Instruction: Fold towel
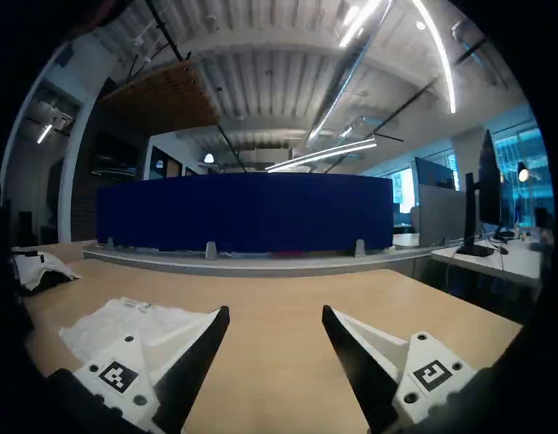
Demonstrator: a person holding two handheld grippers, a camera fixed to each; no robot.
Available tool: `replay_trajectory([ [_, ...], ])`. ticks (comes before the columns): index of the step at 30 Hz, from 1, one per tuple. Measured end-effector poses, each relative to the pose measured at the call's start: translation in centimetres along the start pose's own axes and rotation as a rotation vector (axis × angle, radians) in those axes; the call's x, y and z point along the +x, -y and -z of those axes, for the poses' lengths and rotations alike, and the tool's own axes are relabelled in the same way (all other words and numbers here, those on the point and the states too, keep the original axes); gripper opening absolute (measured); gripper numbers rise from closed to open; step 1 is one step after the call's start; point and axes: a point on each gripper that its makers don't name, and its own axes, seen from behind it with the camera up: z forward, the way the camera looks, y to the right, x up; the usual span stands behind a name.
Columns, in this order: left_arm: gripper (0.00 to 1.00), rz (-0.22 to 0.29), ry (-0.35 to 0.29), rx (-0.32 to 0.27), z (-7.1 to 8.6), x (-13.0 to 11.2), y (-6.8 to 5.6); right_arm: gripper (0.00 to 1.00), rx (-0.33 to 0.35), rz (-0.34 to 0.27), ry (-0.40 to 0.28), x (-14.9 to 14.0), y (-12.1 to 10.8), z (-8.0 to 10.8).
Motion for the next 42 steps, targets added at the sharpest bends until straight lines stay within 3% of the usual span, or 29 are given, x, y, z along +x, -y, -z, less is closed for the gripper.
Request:
replay_trajectory([
  [18,0.94,0.007,-0.018,0.001,-0.6,0.6,0.3,0.99,-0.021,-0.022,-0.031,1.7,-0.5,0.0],
  [21,0.94,0.018,-0.057,-0.001,-0.6,2.5,0.4,0.99,-0.016,-0.016,-0.044,3.3,-0.7,0.3],
  [26,0.94,-0.004,-0.071,-0.014,-0.4,6.3,0.0,0.99,0.006,0.030,-0.026,5.8,0.2,0.8],
  [35,0.94,-0.029,-0.015,-0.031,0.4,13.4,-1.4,0.99,0.035,-0.010,0.023,12.5,1.6,1.8],
  [42,0.94,-0.056,0.022,-0.034,1.0,16.6,-2.5,1.00,0.046,-0.011,0.046,15.2,1.0,2.2],
])
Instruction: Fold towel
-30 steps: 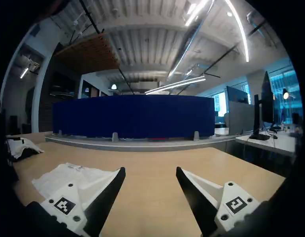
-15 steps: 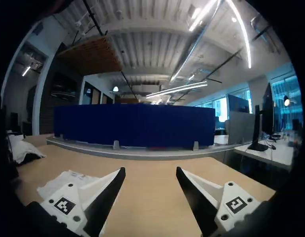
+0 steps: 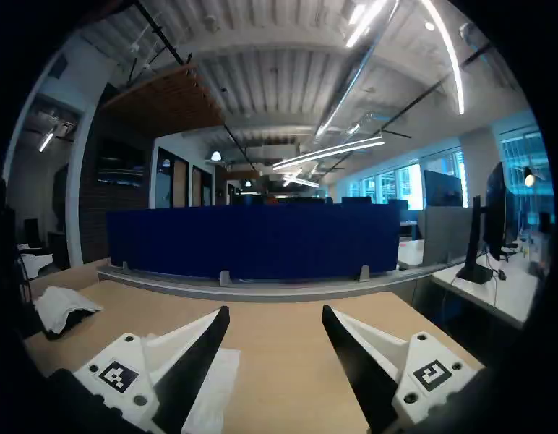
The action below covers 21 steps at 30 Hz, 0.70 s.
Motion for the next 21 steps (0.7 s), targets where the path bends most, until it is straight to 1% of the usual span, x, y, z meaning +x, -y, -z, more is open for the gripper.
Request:
replay_trajectory([
  [6,0.94,-0.052,0.018,-0.001,0.4,0.9,-0.4,1.00,0.011,0.007,0.006,0.5,-0.5,-0.2],
  [9,0.94,-0.072,0.033,-0.024,0.6,1.0,-0.9,1.00,0.029,0.002,0.022,0.6,-0.2,-0.3],
  [11,0.94,-0.076,0.051,-0.045,0.5,0.8,-1.3,1.00,0.052,0.000,0.038,0.4,0.2,-0.3],
  [15,0.94,-0.068,0.101,-0.106,0.2,0.0,-2.1,1.00,0.121,0.028,0.093,-0.2,1.7,-0.1],
  [18,0.94,-0.068,0.144,-0.161,-0.1,-0.7,-2.6,1.00,0.193,0.063,0.154,-1.1,3.3,0.2],
  [21,0.94,-0.080,0.197,-0.224,-0.1,-1.7,-3.4,1.00,0.269,0.082,0.228,-2.4,4.8,0.6],
])
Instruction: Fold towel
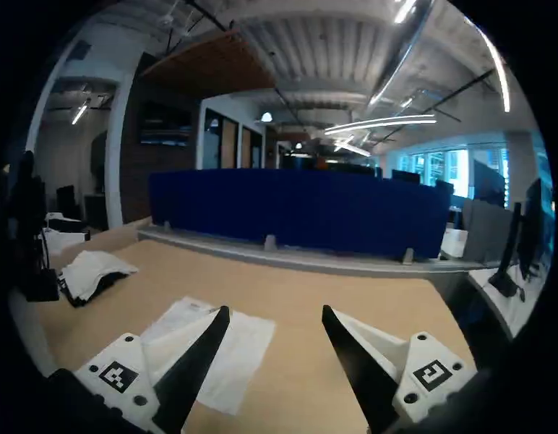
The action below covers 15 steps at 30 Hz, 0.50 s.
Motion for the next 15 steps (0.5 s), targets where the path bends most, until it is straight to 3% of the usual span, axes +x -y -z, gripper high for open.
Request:
replay_trajectory([
  [8,0.94,-0.045,0.155,-0.177,-0.7,-3.3,-2.8,1.00,0.149,-0.026,0.190,-3.2,2.5,-0.4],
  [12,0.94,-0.085,0.220,-0.254,-0.6,-4.7,-4.2,1.00,0.190,0.036,0.295,-5.4,3.4,-0.4],
  [15,0.94,-0.110,0.257,-0.292,-0.5,-5.7,-4.7,1.00,0.214,0.075,0.328,-6.3,4.2,-0.4],
])
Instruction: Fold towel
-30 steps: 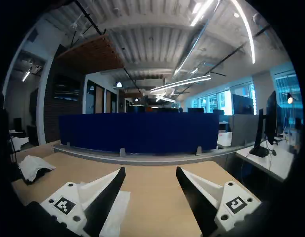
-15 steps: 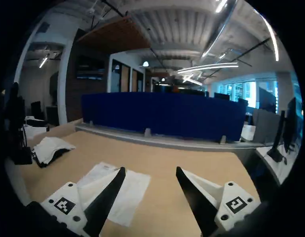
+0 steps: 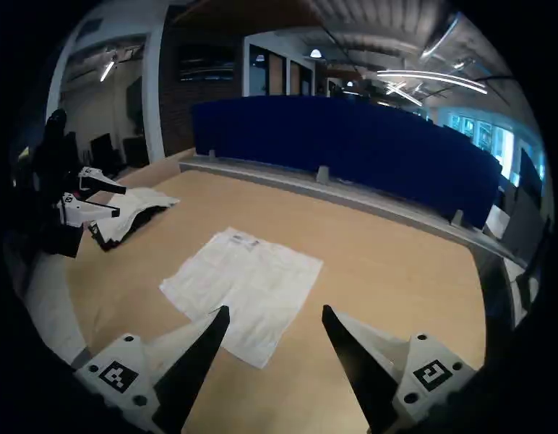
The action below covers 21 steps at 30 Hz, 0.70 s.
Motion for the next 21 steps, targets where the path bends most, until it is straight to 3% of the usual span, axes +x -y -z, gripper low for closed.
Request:
replay_trajectory([
  [12,0.94,-0.041,0.061,-0.044,-2.6,-3.1,-1.4,1.00,0.011,0.033,0.069,-3.1,0.8,-2.3],
  [21,0.94,-0.053,0.115,-0.080,-5.2,-7.1,-2.8,1.00,0.017,0.039,0.116,-7.0,1.2,-4.8],
])
